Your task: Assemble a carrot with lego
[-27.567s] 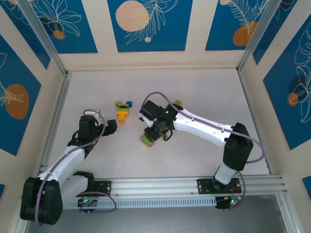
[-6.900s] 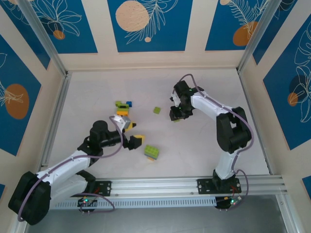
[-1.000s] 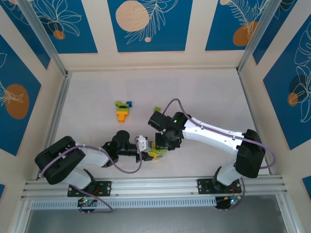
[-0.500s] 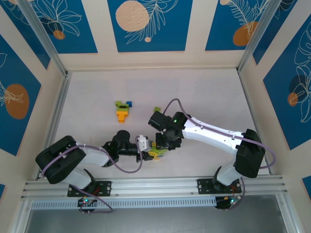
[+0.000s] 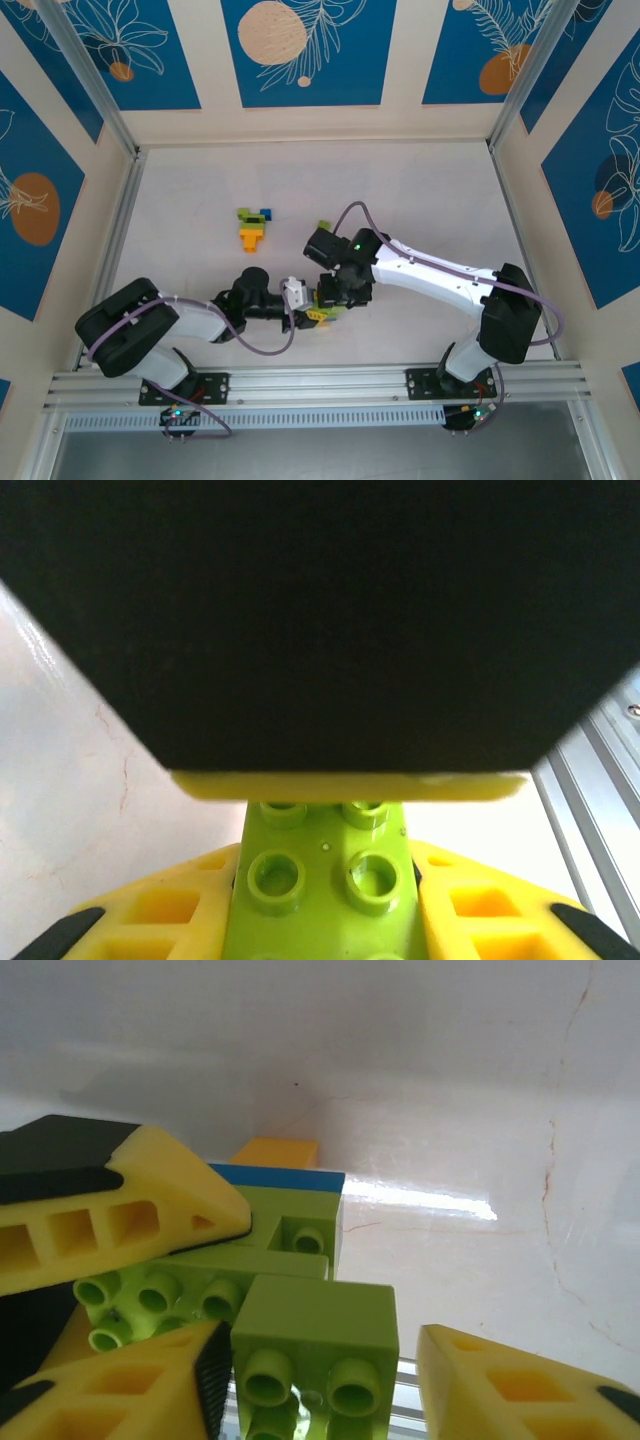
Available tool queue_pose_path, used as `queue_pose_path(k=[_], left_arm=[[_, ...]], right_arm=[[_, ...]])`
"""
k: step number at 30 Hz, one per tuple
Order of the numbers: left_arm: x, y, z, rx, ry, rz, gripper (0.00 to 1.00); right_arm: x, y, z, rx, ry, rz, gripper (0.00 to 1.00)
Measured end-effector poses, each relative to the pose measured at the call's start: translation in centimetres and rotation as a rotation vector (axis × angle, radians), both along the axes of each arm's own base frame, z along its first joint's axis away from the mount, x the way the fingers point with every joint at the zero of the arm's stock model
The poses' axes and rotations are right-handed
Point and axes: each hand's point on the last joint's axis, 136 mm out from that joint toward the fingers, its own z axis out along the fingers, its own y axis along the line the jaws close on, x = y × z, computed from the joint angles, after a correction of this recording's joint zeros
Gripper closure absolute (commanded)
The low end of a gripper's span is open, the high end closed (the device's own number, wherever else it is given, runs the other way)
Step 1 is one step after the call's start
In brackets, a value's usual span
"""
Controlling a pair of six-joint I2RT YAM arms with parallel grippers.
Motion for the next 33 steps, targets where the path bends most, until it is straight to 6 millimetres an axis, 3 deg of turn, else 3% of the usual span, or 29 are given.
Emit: queue_pose_path(k=[4, 7, 10, 14, 19, 24, 33], left_arm=[[0.1, 0.0, 0.0, 0.0, -0.001, 0.003, 0.63], [0.1, 0.0, 0.0, 0.003, -0.003, 0.005, 0.55], [0.3, 0.4, -1.4, 0.051, 0.012, 0.025, 0.39], [0.2, 0.8, -2.7, 0.1, 0.036, 0.035, 0.01], [0.3, 1.0, -3.0, 0.114, 0.046, 0.048, 0.0], [0.2, 1.5, -2.8, 0.11, 0.039, 0.072, 0.0], [0.3, 1.5, 0.7, 0.01, -0.01, 0.089, 0.0]], right_arm=[[0.1, 0.3, 0.4, 0.012, -0.013, 0.017, 0.34], [0.3, 0.4, 1.2, 0.031, -0.038, 0.026, 0.32], [0.3, 0.0, 2.1, 0.04, -0.063, 0.024, 0.31], [0.2, -0.2, 3.6, 0.075, -0.091, 0.027, 0.32], [-0.7, -1.0, 3.9, 0.07, -0.086, 0.035, 0.36], [-2.7, -3.3, 2.0, 0.003, -0.038, 0.04, 0.38], [-3.6, -5.2, 0.4, -0.067, 0.009, 0.02, 0.38]])
